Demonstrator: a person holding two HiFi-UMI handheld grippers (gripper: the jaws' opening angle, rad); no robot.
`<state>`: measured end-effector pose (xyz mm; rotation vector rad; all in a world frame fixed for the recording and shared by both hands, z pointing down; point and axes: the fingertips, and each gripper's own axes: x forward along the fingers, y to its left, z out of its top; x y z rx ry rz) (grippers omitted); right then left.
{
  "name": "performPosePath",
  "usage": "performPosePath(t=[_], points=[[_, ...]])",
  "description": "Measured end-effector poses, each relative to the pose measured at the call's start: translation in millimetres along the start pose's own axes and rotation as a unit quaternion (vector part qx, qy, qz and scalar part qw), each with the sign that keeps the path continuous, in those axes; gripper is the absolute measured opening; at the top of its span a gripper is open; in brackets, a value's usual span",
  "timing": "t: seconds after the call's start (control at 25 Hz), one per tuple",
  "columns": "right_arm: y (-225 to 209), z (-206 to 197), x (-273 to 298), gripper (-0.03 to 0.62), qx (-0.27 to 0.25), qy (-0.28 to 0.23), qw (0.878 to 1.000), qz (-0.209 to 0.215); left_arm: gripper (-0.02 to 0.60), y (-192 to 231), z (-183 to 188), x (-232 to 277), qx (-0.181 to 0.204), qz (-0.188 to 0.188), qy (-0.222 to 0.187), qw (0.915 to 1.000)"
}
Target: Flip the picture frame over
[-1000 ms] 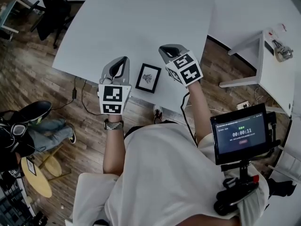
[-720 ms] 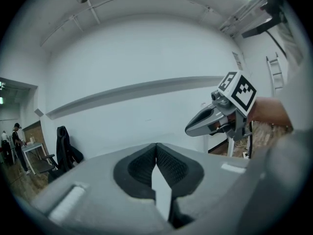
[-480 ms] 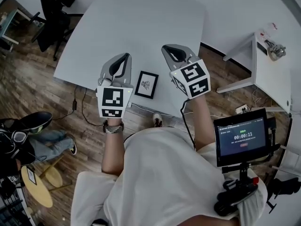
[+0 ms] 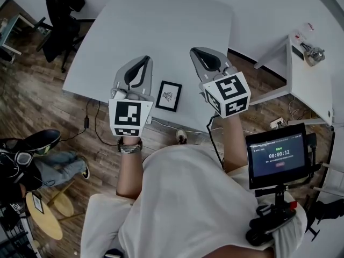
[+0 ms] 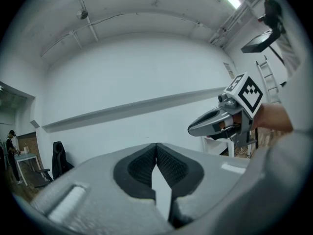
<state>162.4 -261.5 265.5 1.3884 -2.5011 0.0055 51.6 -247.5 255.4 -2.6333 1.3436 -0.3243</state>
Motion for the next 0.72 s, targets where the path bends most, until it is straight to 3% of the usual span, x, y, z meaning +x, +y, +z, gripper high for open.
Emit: performPosePath(t=[0.72], points=[[-2, -1, -7, 0.002, 0.012, -0.013, 1.000, -0.001, 0.003, -14, -4, 4, 0.001, -0.017, 0.007, 0.9998]])
